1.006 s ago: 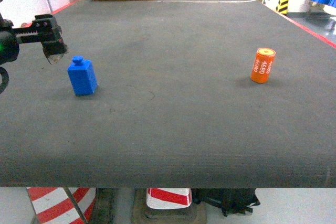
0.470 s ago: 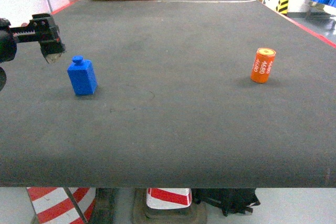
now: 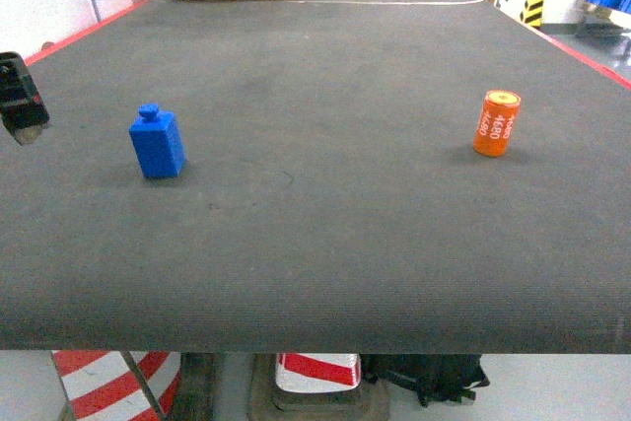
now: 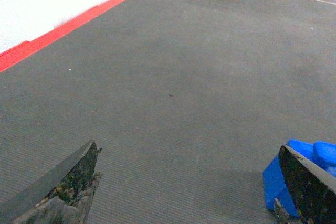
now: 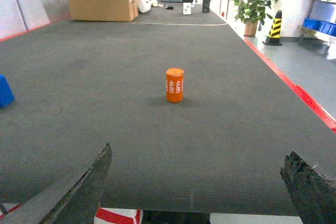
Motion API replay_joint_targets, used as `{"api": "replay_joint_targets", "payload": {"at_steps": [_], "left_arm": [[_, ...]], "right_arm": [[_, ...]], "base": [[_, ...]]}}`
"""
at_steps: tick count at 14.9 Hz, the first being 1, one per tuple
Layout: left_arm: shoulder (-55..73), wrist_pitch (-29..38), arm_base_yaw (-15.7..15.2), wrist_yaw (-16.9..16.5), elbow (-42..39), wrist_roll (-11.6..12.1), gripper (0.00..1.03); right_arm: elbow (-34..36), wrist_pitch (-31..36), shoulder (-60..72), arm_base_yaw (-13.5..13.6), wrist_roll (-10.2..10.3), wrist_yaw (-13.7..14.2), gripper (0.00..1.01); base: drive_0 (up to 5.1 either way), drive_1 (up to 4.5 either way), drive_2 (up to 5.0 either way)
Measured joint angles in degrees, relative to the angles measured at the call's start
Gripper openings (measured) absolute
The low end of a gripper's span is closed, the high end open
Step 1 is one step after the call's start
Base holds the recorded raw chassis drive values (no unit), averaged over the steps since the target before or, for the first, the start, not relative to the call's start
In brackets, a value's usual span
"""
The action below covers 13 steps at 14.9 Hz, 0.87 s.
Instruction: Sort blue parts and orange caps into right shelf containers
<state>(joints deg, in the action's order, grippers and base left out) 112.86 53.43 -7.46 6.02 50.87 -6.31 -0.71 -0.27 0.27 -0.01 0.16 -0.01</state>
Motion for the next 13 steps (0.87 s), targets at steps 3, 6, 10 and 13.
{"api": "replay_joint_targets", "payload": {"at_steps": [3,6,10,13], "left_arm": [[0.2,-0.7,3.5,-0.3,2.9,-0.4,0.98],[3.7,-3.7,6.3,-0.2,8.7,-1.0,0.98],[7.3,-5.8,11.6,-0.1,14.2,-1.2,0.98],[9.0,-6.4,12.4,-0.2,15.0,-1.0,0.98]], "right_arm": [[0.0,0.0,0.0,0.0,0.0,0.0,0.98],[0.0,0.0,0.0,0.0,0.0,0.0,0.98],[0.0,0.0,0.0,0.0,0.0,0.0,0.98],[0.0,0.0,0.0,0.0,0.0,0.0,0.98]], "base": [[0.0,0.00,0.0],[0.0,0.00,0.0],[0.0,0.00,0.0],[0.0,0.00,0.0]]}}
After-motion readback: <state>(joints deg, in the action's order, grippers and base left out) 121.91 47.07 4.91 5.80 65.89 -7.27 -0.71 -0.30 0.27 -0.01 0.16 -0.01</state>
